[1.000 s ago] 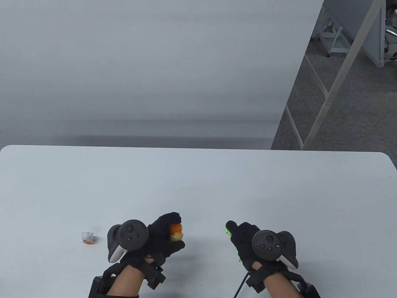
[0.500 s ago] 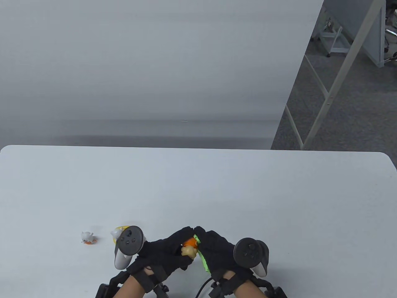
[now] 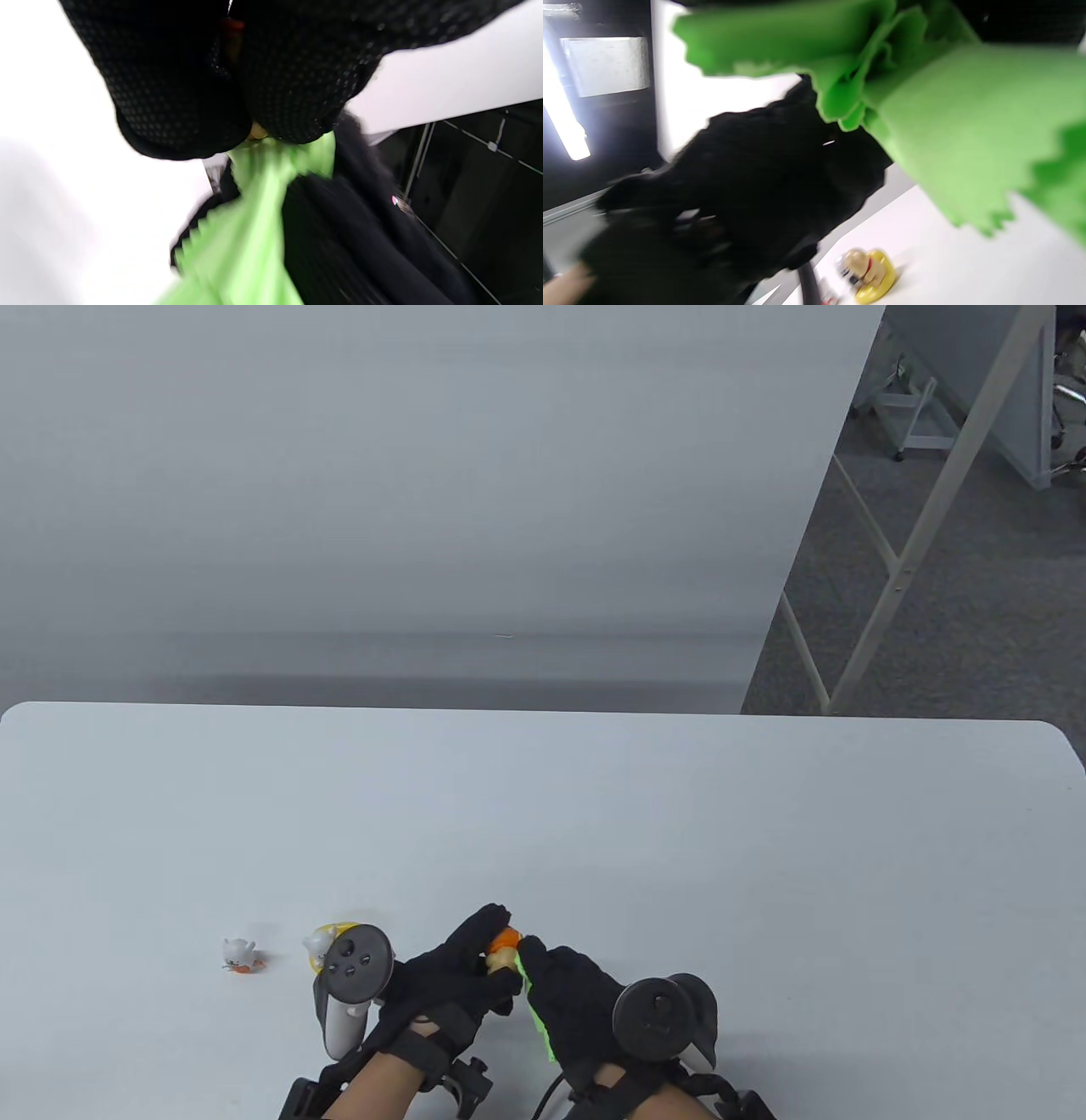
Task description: Dust the small ornaments
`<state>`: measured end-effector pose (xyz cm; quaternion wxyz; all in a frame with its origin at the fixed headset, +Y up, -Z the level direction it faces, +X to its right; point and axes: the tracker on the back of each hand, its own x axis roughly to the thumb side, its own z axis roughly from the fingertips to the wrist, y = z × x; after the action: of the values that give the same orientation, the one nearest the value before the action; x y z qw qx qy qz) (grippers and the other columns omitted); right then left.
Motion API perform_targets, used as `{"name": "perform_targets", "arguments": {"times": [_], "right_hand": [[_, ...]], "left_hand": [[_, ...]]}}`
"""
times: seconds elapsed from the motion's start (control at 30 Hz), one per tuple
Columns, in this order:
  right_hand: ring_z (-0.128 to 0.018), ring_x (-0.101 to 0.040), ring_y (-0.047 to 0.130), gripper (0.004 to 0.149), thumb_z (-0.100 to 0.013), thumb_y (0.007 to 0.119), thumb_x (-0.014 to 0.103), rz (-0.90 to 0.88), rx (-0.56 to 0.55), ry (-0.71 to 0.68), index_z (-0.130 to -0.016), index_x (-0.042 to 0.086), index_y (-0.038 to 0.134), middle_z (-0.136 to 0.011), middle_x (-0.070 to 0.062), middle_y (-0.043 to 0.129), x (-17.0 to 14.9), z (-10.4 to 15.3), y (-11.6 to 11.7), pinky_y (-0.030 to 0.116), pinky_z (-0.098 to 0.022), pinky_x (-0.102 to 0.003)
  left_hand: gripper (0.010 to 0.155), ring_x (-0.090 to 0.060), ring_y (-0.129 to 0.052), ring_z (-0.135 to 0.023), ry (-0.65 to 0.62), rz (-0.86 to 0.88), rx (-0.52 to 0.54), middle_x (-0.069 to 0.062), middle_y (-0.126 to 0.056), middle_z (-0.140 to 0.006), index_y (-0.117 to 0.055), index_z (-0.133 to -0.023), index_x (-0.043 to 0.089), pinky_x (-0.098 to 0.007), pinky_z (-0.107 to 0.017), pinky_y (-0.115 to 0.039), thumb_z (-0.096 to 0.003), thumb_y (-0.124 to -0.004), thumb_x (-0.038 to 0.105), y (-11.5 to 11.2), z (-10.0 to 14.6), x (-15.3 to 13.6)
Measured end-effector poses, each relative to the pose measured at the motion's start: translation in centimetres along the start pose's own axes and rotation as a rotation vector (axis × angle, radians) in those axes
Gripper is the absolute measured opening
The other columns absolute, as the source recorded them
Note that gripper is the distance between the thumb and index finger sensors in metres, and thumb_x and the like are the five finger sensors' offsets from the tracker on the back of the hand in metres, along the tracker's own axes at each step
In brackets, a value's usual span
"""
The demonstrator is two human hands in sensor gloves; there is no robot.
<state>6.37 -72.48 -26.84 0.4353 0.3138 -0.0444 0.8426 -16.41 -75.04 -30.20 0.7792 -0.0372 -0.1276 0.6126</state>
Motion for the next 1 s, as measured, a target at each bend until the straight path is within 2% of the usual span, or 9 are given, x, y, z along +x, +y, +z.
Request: {"name": "perform_targets", "arguments": {"times": [0.13,0.2,0.4,0.57,0.63,0.7,0.73,0.83,1.0], "right_hand": [[-0.052,-0.048,0.096,0.046,-0.053,0.079,0.010,-0.053,-0.137,0.109,-0.096,-0.004,0.070,-0.076,-0.040,0.088,-1.6,-0.4,-1.7,0.083,-0.043,-0.072],[-0.052,-0.048,0.096,0.046,-0.054,0.079,0.010,-0.058,-0.097,0.130,-0.097,-0.004,0.069,-0.077,-0.040,0.088,-2.4,-0.7,-2.0,0.083,-0.044,-0.071],[-0.051,-0.048,0.096,0.047,-0.054,0.078,0.008,-0.094,-0.044,0.087,-0.097,-0.008,0.066,-0.076,-0.042,0.087,-2.1,-1.0,-1.4,0.083,-0.043,-0.072],[-0.051,-0.048,0.097,0.046,-0.053,0.080,0.010,-0.033,0.039,-0.006,-0.096,-0.004,0.070,-0.075,-0.040,0.089,-0.4,-0.9,-0.6,0.084,-0.043,-0.072],[-0.051,-0.048,0.097,0.045,-0.053,0.080,0.010,0.018,-0.008,0.008,-0.096,-0.003,0.072,-0.076,-0.040,0.089,-0.4,-0.7,-0.9,0.083,-0.044,-0.072],[-0.051,-0.048,0.096,0.046,-0.053,0.079,0.010,0.001,-0.077,0.064,-0.096,-0.004,0.071,-0.076,-0.041,0.088,-0.9,-0.8,-1.3,0.082,-0.044,-0.072],[-0.051,-0.048,0.096,0.046,-0.053,0.079,0.009,0.001,-0.050,0.068,-0.096,-0.004,0.071,-0.076,-0.041,0.088,-1.1,-0.9,-1.2,0.082,-0.044,-0.072],[-0.051,-0.046,0.097,0.047,-0.054,0.078,0.011,-0.009,-0.034,0.074,-0.097,-0.005,0.067,-0.076,-0.040,0.088,-1.5,-0.6,-1.0,0.084,-0.043,-0.070],[-0.051,-0.048,0.096,0.048,-0.054,0.078,0.009,-0.099,-0.088,0.079,-0.097,-0.006,0.066,-0.076,-0.041,0.087,-1.6,-0.2,-1.7,0.083,-0.043,-0.072]], "left_hand": [[0.081,-0.032,-0.109,-0.065,-0.038,0.110,-0.211,-0.042,-0.060,-0.106,-0.059,-0.108,-0.005,-0.039,-0.041,-0.106,-0.0408,-0.096,0.021,-0.4,-0.3,0.1],[0.081,-0.033,-0.107,-0.068,-0.074,0.120,-0.283,-0.042,-0.055,-0.108,-0.055,-0.109,-0.005,-0.040,-0.043,-0.105,-0.0422,-0.095,0.019,-1.1,-0.2,0.6],[0.081,-0.029,-0.110,-0.062,-0.043,0.093,-0.100,-0.043,-0.063,-0.103,-0.059,-0.106,-0.008,-0.037,-0.039,-0.107,-0.0409,-0.093,0.026,-1.6,0.0,0.6],[0.081,-0.032,-0.110,-0.061,-0.047,-0.106,-0.003,-0.046,-0.064,-0.100,-0.057,-0.106,-0.012,-0.039,-0.038,-0.106,-0.0433,-0.090,0.029,-0.1,-0.1,0.4],[0.082,-0.038,-0.109,-0.063,-0.056,-0.171,-0.141,-0.045,-0.066,-0.101,-0.059,-0.106,-0.011,-0.044,-0.040,-0.104,-0.0430,-0.092,0.029,0.2,-0.5,0.8],[0.084,-0.037,-0.107,-0.069,-0.143,-0.177,-0.382,-0.042,-0.065,-0.105,-0.054,-0.109,-0.009,-0.042,-0.045,-0.104,-0.0450,-0.091,0.031,-0.2,-0.6,1.1],[0.086,-0.038,-0.107,-0.071,-0.157,-0.147,-0.372,-0.040,-0.064,-0.105,-0.050,-0.110,-0.008,-0.042,-0.047,-0.103,-0.0453,-0.090,0.032,-0.5,-0.3,1.1],[0.092,-0.037,-0.110,-0.066,-0.159,0.030,-0.077,-0.036,-0.072,-0.101,-0.054,-0.109,-0.008,-0.039,-0.043,-0.106,-0.0429,-0.094,0.043,-0.6,0.5,0.1],[0.083,-0.047,-0.104,-0.073,-0.197,0.092,-0.096,-0.040,-0.063,-0.105,-0.056,-0.109,-0.007,-0.043,-0.048,-0.103,-0.0478,-0.092,0.037,-2.0,0.7,1.0]]}}
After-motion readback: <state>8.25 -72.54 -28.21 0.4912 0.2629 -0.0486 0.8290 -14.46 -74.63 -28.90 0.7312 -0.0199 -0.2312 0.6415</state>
